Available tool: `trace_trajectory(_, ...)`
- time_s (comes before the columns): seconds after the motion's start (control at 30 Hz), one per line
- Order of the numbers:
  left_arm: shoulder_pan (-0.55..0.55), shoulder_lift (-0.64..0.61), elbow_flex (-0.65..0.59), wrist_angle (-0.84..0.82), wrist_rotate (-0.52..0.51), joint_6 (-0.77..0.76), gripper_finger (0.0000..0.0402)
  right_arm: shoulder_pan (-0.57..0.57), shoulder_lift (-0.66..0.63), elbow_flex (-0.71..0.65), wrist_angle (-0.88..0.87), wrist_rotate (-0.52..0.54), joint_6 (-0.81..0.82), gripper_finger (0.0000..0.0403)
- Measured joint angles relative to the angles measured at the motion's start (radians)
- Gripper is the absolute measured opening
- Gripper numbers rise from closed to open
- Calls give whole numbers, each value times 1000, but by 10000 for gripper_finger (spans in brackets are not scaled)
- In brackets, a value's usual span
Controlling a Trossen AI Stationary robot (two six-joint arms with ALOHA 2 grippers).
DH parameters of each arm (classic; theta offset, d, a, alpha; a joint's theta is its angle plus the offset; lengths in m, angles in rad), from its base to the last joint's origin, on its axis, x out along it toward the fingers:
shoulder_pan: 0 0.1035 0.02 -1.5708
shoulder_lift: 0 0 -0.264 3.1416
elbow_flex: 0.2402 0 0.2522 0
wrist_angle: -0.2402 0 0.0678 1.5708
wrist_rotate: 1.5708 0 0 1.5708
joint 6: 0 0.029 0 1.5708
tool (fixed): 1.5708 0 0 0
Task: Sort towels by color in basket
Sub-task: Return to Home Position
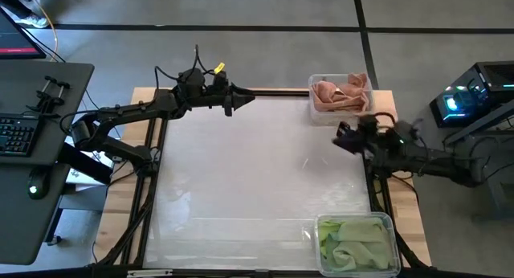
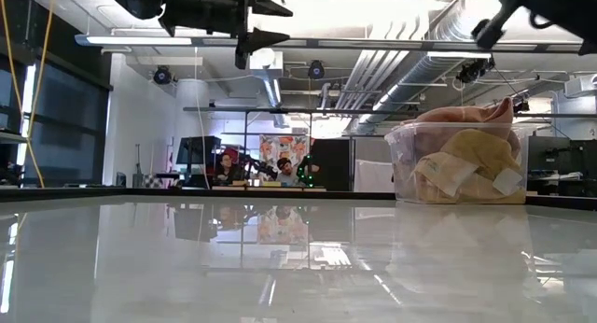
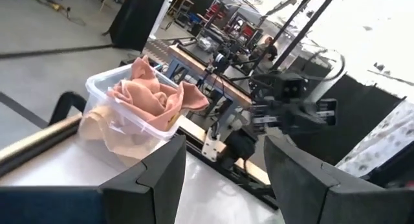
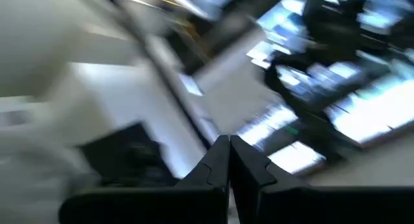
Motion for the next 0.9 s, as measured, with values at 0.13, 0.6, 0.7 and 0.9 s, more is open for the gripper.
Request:
trace_trajectory(0.13, -1, -1, 0, -2, 0, -66, 195, 144, -30, -90, 248, -2, -24, 0)
trace_trajectory(0.6, -8, -2, 0, -132, -51, -148, 195, 318, -349, -184, -103, 66, -229, 0)
trace_trajectory(0.7, -8, -2, 0, -135, -52, -155, 195, 316, -338, -186, -240, 164, -286, 0)
trace_trajectory(0.9, -12, -2, 0, -136, -51, -208, 195, 316, -344, -186, -457, 283, -312, 0)
